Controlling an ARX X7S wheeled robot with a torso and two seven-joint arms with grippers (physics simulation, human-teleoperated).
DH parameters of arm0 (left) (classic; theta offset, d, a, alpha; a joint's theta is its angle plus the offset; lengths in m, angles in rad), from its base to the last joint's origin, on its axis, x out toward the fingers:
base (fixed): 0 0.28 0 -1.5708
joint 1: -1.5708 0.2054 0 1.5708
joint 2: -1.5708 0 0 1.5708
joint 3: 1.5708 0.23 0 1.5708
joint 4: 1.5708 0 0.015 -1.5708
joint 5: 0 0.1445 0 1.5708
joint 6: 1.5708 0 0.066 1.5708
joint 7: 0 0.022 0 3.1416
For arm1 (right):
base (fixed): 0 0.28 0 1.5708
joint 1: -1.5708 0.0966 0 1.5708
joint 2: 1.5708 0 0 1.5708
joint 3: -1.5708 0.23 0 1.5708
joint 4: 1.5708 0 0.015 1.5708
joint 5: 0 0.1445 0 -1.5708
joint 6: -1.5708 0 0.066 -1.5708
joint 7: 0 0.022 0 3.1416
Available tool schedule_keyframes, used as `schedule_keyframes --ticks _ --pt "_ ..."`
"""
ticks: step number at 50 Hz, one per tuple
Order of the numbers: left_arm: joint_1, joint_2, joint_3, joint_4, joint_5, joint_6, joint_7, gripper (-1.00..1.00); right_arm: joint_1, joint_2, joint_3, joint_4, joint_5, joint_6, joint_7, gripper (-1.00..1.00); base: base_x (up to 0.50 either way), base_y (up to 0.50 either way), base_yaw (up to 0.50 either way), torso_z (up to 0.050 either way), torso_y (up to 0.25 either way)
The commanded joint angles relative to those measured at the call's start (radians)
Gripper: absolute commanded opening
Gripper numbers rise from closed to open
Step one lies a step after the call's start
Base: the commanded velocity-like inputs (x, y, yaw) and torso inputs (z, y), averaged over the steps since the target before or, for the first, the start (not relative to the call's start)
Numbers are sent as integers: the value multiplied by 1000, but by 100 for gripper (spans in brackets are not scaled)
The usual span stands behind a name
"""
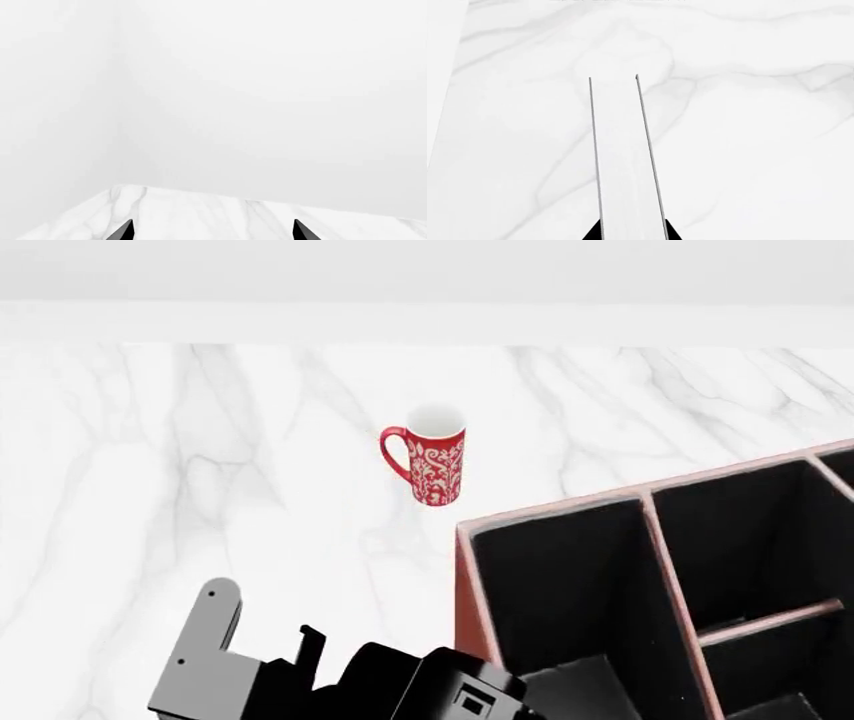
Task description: Pick up the book and place it in the left compartment of the caddy.
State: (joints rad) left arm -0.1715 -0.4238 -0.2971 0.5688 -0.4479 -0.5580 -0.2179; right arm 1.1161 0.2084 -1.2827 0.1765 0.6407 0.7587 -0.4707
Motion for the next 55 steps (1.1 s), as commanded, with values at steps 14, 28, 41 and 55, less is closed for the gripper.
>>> schedule_keyframes --ticks 14,28,41,55 --pt "-4 -4 -1 -7 -5 1 -7 100 -37 48 244 -235 241 279 248 -100 0 0 0 0 0" --pt "-8 -6 -3 -14 -7 2 -13 100 -50 41 525 -316 481 478 606 -100 0 0 0 0 0" --pt "-7 -7 4 -16 -2 8 -16 100 -61 59 771 -399 802 620 992 -100 0 0 0 0 1" --pt "-11 -9 6 -27 -3 12 -18 100 -8 155 860 -436 1191 605 1354 -100 0 0 0 0 1"
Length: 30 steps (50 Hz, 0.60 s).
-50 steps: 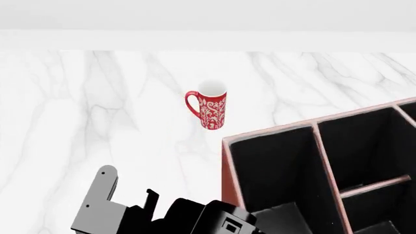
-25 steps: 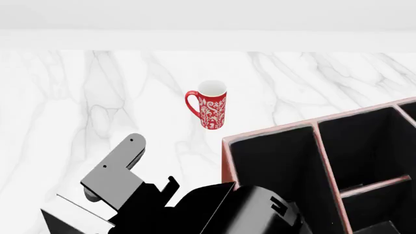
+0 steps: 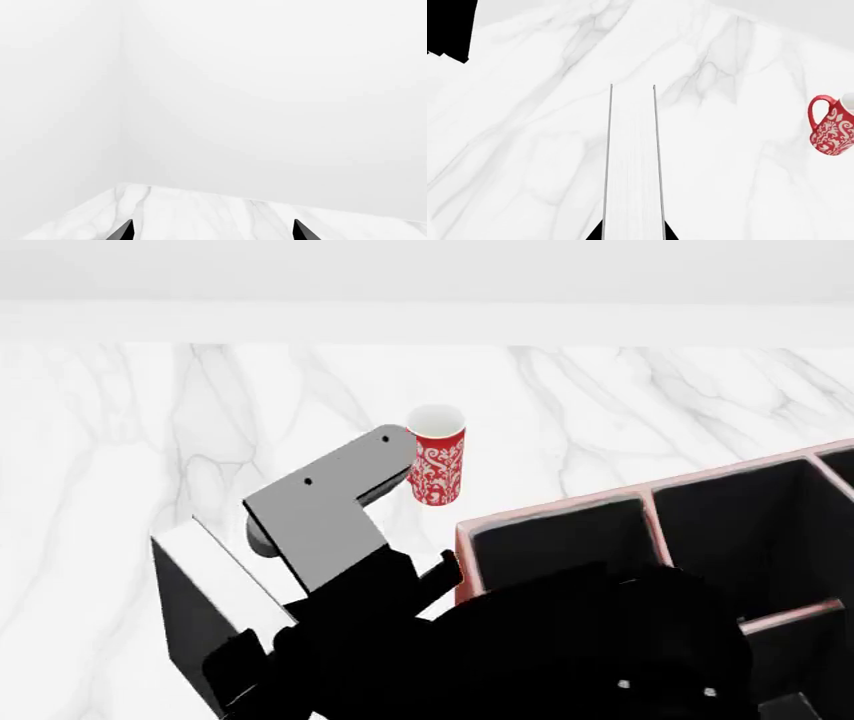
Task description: Pick up the book and place it in the left compartment of the caddy.
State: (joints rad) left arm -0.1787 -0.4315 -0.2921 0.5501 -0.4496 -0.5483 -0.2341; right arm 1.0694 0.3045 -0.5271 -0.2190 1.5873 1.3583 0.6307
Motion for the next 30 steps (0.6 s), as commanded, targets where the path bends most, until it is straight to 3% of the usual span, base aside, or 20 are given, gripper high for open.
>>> schedule_keyframes --ticks 1,19,30 --pt "-3 -2 -2 -5 -4 -2 -4 100 33 70 110 -40 286 -22 301 -100 0 0 0 0 0" --pt "0 -4 18 -5 9 9 -7 100 137 201 93 -173 596 -167 585 -100 0 0 0 0 1" --pt "-3 -6 18 -5 6 5 -12 100 204 264 88 -213 686 -222 666 -100 0 0 0 0 2"
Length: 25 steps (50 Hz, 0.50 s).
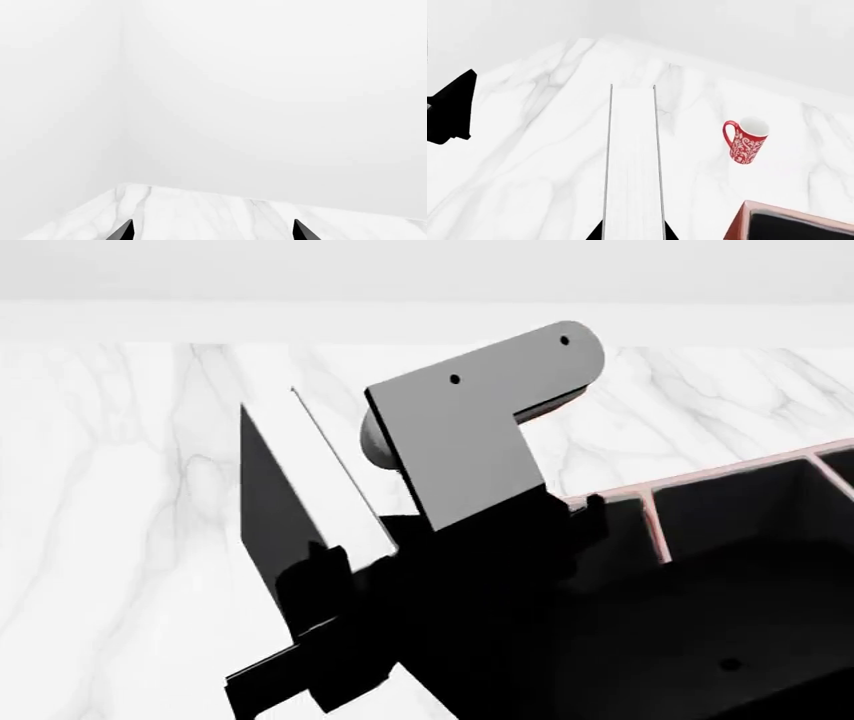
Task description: Pick up the book and place it in the left compartment of the caddy.
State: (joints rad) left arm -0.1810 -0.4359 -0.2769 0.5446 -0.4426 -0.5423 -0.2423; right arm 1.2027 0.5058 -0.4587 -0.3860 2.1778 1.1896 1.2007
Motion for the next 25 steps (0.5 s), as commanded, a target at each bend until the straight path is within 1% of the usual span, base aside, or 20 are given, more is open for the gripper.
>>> schedule_keyframes --ticks 1,9,25 --pt "1 -2 3 3 1 1 -3 100 88 76 13 -57 79 -35 110 -100 0 0 0 0 0" --pt "3 -2 8 2 2 3 -5 100 114 134 16 -74 163 -91 157 -100 0 0 0 0 1" --pt "5 -5 11 2 2 6 -8 100 154 241 30 -102 240 -147 206 -100 0 0 0 0 1"
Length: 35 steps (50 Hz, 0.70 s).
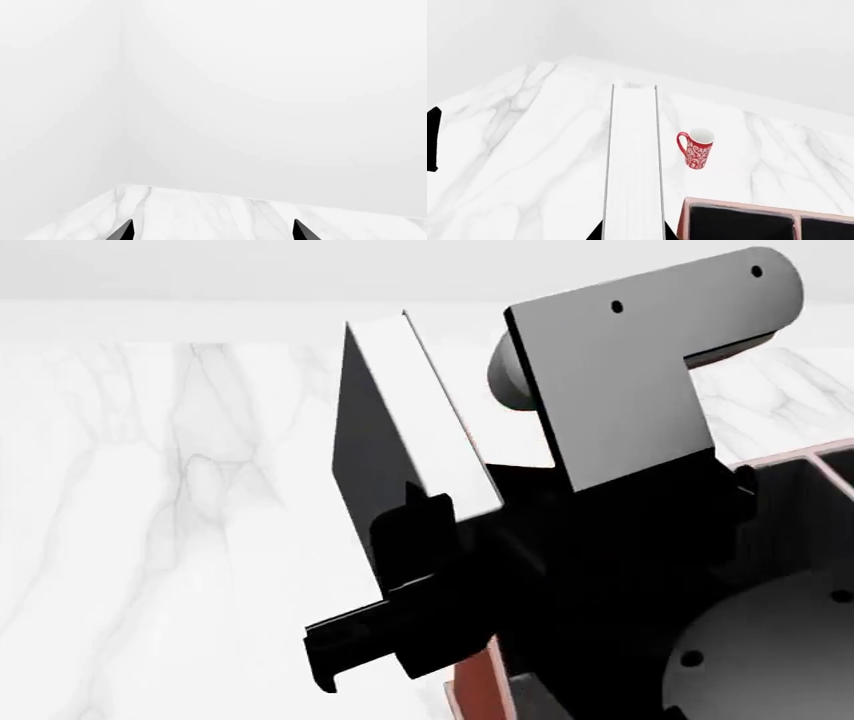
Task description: Pick up the book and place it in the left compartment of the caddy.
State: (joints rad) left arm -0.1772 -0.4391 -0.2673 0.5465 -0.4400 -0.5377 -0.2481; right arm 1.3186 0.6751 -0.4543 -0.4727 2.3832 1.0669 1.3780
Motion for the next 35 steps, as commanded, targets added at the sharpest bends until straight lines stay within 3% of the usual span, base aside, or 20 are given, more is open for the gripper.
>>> schedule_keyframes --ticks 1,35 --pt "2 -2 0 4 -2 -1 -4 100 35 81 28 -15 34 -20 25 -100 0 0 0 0 0" --pt "13 -7 6 11 -2 8 -9 100 -19 339 73 -37 67 -9 13 -100 0 0 0 0 1"
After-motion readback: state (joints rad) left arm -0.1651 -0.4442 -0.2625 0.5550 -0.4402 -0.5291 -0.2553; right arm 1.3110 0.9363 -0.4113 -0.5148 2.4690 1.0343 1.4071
